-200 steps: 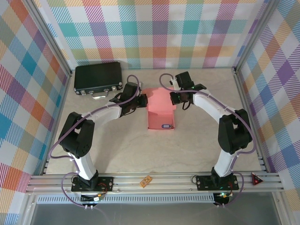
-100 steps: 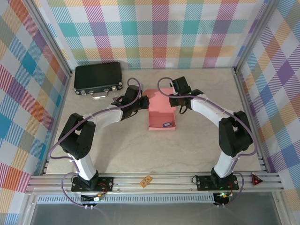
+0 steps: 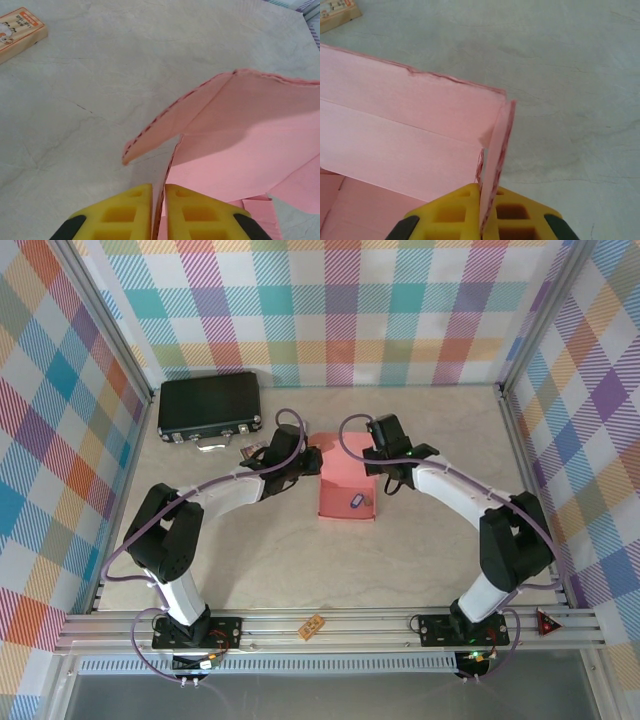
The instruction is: Fold the paper box
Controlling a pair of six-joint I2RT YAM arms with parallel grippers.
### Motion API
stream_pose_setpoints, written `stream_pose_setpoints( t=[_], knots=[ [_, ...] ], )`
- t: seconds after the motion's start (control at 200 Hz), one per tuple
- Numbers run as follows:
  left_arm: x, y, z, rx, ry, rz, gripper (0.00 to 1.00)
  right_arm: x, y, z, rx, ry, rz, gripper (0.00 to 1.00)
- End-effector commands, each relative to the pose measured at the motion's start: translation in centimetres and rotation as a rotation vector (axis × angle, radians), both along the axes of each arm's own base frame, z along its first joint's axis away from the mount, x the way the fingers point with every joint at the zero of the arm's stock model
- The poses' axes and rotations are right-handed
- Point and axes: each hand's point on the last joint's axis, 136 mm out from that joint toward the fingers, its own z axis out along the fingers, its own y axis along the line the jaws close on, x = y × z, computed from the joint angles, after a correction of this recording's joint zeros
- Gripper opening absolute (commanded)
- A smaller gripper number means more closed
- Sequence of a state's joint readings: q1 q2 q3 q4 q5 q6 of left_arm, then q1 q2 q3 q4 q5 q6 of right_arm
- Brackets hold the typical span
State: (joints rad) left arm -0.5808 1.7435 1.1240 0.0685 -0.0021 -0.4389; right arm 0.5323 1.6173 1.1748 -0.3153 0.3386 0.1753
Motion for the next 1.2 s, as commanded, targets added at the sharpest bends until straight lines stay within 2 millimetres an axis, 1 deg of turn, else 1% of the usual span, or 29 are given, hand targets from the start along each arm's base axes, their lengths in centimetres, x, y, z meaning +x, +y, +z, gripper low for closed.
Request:
stream_pose_setpoints(
  t=[0.0,0.28,0.49,0.555,0.715,0.755,0.775,0.82,0.935,1.085,1.195],
  knots=[
    [-0.4,-0.3,1.4,-0.034,-0.036,0.014,0.17,0.1,-0.1,1.6,0.045,-0.075,-0.048,0.07],
    [-1.1,-0.6,1.1,-0.044,-0.027,0.021,0.21,-0.6,-0.7,0.6,0.052,-0.075,-0.088,0.07],
    [-1.5,-0.6,1.1,-0.041,-0.031,0.024,0.22,-0.8,-0.9,0.3,0.051,-0.077,-0.104,0.07],
    [-1.7,-0.6,1.1,-0.036,-0.031,0.025,0.2,-0.9,-1.0,0.3,0.052,-0.08,-0.114,0.07],
    [-1.9,-0.2,1.1,-0.012,-0.032,0.035,0.21,-1.1,-1.2,0.2,0.041,-0.079,-0.117,0.07],
    [-1.9,-0.1,1.2,-0.008,-0.036,0.035,0.22,-1.1,-1.2,0.2,0.04,-0.08,-0.116,0.08],
    [-1.9,-0.1,1.2,-0.006,-0.037,0.033,0.24,-1.2,-1.2,0.2,0.038,-0.079,-0.114,0.08],
    [-1.9,-0.1,1.3,0.002,-0.04,0.028,0.26,-1.3,-1.3,0.2,0.034,-0.078,-0.115,0.09],
    [-1.9,0.2,1.2,0.031,-0.035,0.031,0.28,-1.4,-1.4,0.3,0.023,-0.08,-0.107,0.11],
    [-1.8,0.1,0.5,0.058,-0.015,0.019,0.28,-1.6,-1.4,0.0,0.008,-0.068,-0.096,0.13],
    [-1.8,0.0,0.5,0.06,-0.016,0.017,0.27,-1.7,-1.4,-0.2,0.007,-0.059,-0.091,0.13]
  ],
)
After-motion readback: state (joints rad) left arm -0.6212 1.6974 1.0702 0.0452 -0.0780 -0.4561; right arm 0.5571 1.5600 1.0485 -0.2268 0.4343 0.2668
